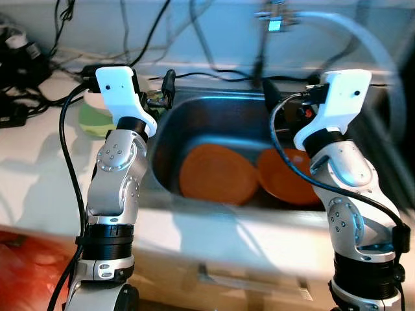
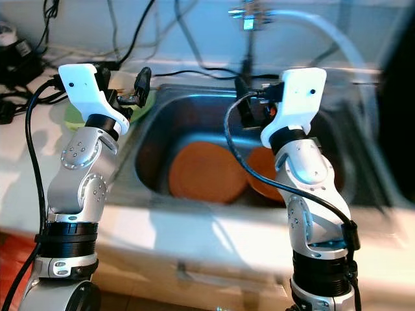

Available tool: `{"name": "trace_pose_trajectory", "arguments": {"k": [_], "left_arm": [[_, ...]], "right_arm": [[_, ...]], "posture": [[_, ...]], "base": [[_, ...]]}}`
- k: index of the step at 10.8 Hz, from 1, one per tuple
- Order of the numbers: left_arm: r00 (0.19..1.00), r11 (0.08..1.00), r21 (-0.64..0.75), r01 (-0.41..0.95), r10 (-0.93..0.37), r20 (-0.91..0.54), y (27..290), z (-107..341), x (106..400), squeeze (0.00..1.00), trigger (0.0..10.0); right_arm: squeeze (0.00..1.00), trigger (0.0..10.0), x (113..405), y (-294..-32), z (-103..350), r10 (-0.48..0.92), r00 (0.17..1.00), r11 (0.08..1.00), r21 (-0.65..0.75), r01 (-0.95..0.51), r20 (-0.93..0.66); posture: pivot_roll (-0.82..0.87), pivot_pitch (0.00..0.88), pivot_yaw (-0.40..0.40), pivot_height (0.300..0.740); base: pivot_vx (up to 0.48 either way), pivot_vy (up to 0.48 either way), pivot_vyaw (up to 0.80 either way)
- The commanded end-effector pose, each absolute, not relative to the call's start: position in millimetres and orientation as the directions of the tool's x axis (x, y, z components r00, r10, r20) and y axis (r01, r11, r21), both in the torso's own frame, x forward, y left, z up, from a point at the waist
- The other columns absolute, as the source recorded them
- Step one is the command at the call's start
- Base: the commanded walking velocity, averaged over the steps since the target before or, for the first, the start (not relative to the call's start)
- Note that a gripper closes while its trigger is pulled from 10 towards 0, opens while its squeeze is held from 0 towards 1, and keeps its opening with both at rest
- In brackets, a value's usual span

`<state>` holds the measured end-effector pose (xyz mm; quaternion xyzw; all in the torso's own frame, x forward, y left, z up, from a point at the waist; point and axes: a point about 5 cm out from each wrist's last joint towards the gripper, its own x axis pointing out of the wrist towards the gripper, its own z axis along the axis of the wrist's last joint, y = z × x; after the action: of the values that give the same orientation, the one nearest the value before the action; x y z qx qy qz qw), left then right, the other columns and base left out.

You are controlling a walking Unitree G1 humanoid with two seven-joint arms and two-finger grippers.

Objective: Kitchen organization

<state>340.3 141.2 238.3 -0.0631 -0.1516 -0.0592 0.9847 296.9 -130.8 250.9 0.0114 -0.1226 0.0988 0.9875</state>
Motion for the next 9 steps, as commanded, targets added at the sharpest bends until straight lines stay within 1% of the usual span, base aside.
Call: {"name": "trace_pose_trajectory", "arguments": {"k": [1, 5, 9], "left_arm": [[0.940, 0.984, -0.100, 0.147, -0.107, 0.325, 140, 244, 339, 0.00, 10.0], [0.944, 0.977, -0.123, 0.174, -0.130, 0.304, 137, 239, 335, 0.00, 10.0], [0.952, 0.978, -0.128, 0.162, -0.121, 0.283, 136, 234, 334, 0.00, 10.0]], "right_arm": [[0.00, 10.0, 296, -130, 250, 0.195, 0.953, 0.980, -0.001, -0.201, 0.233], [0.00, 10.0, 295, -131, 245, 0.194, 0.957, 0.980, -0.004, -0.198, 0.217], [0.00, 10.0, 294, -133, 242, 0.195, 0.959, 0.980, -0.008, -0.198, 0.204]], "posture": [[-0.08, 0.000, 0.055, 0.740], [-0.07, 0.000, 0.052, 0.740], [-0.08, 0.000, 0.047, 0.740]], "base": [[0.000, 0.000, 0.00], [0.000, 0.000, 0.00], [0.000, 0.000, 0.00]]}}
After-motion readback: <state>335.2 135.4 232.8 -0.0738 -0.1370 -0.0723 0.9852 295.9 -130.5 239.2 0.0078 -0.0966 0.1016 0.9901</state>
